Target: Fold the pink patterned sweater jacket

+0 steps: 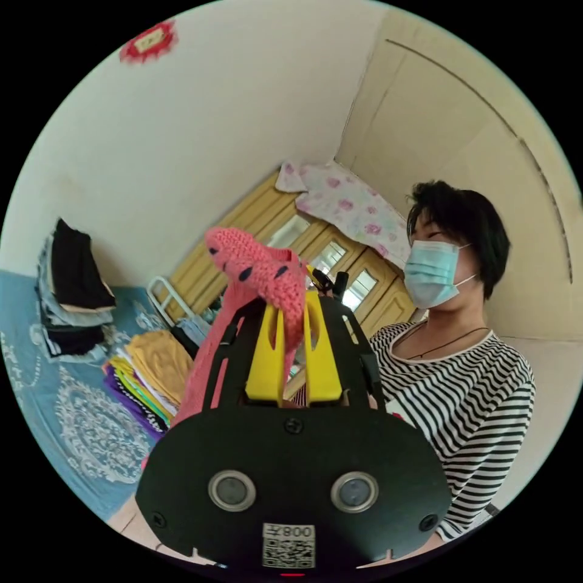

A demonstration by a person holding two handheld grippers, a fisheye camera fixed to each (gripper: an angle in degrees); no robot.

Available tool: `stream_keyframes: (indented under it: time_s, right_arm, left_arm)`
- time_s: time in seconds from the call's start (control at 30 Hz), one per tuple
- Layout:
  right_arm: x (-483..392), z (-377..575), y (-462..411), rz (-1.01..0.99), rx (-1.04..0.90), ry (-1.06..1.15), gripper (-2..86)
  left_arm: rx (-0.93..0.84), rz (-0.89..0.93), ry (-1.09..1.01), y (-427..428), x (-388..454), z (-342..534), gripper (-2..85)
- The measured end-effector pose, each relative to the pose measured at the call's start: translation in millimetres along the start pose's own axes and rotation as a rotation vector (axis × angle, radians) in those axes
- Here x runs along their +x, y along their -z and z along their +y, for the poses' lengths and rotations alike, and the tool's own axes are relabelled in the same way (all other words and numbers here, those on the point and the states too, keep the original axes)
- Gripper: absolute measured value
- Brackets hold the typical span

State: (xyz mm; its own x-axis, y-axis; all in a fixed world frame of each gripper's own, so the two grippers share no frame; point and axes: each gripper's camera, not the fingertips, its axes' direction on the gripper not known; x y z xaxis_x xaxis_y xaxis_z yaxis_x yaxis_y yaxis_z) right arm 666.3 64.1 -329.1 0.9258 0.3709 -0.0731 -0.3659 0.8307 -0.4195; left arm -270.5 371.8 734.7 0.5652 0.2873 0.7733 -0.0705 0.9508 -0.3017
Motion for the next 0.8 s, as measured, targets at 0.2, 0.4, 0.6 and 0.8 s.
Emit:
stream_keyframes:
  time_s: [0.2,0.4,0.6,0.8]
  right_arm:
    - [-90.8,-40.8,-79.6,-0.264,0.001,0.123,1.0]
    - [-151.0,-71.9,-196.9,-0.524,-0.131,0.15,0.9]
    - [-201.1,-98.7,-302.1,-0.744,-0.216,0.192,1.0]
    - [-244.8,-122.1,-382.9,-0.946,-0.273,0.266,1.1]
  left_arm:
    - [0.2,-0.297,-0.079,153.7,119.2,25.4,6.2]
    - [0.376,-0.54,-0.079,251.9,210.3,55.3,6.1]
    - [0.486,-0.733,-0.066,306.4,275.5,60.3,6.3]
    - [0.581,-0.871,-0.074,345.1,312.5,37.7,6.5]
